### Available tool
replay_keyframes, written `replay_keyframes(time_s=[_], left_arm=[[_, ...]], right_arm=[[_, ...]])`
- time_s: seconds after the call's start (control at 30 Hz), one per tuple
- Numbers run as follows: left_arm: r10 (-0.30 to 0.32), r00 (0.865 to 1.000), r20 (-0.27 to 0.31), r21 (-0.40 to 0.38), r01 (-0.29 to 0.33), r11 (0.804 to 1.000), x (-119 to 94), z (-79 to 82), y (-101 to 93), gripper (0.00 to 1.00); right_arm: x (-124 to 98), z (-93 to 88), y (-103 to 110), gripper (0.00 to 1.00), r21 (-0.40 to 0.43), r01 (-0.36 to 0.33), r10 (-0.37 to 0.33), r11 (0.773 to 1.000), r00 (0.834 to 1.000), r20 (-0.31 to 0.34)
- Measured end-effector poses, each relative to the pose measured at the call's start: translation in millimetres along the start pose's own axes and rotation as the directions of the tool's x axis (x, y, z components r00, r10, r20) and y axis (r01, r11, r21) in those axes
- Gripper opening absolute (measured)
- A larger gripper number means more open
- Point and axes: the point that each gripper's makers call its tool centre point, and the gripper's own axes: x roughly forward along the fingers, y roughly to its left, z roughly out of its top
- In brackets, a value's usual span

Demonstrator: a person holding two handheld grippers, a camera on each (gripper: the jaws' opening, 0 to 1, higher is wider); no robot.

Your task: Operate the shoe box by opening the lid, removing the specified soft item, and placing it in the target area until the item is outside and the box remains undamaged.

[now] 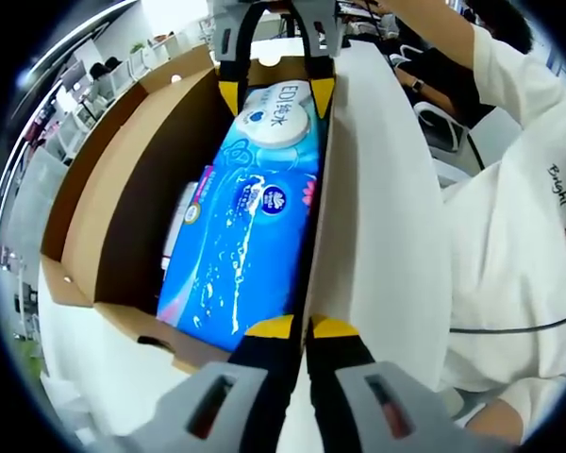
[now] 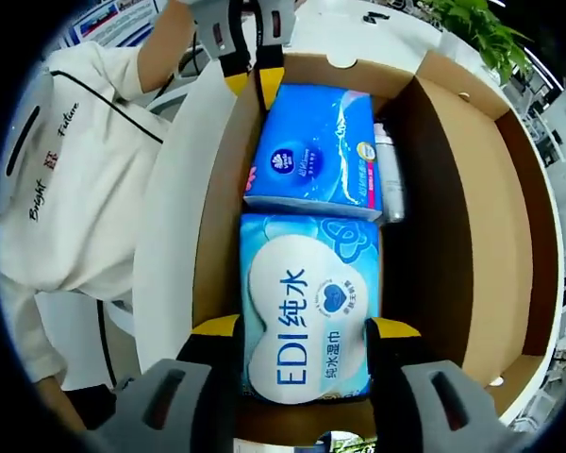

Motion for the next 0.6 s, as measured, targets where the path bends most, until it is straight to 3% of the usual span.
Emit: replay_keyframes(time_s=[0.37,0.6], left_arm=[[0.002,1.0,-0.001,-0.005,-0.002,1.0,0,0.3,-0.3,0.03],[0.0,1.0,-0.002,-0.003,0.0,1.0,0,0.8,0.3,0.03]], right_arm=[[8,-4.2,-23,0.61,-0.019,-0.047,0.047,0.999,0.999,-0.005],[13,-4.6,-23,0.62,0.001,-0.045,0.045,0.999,0.998,-0.036]])
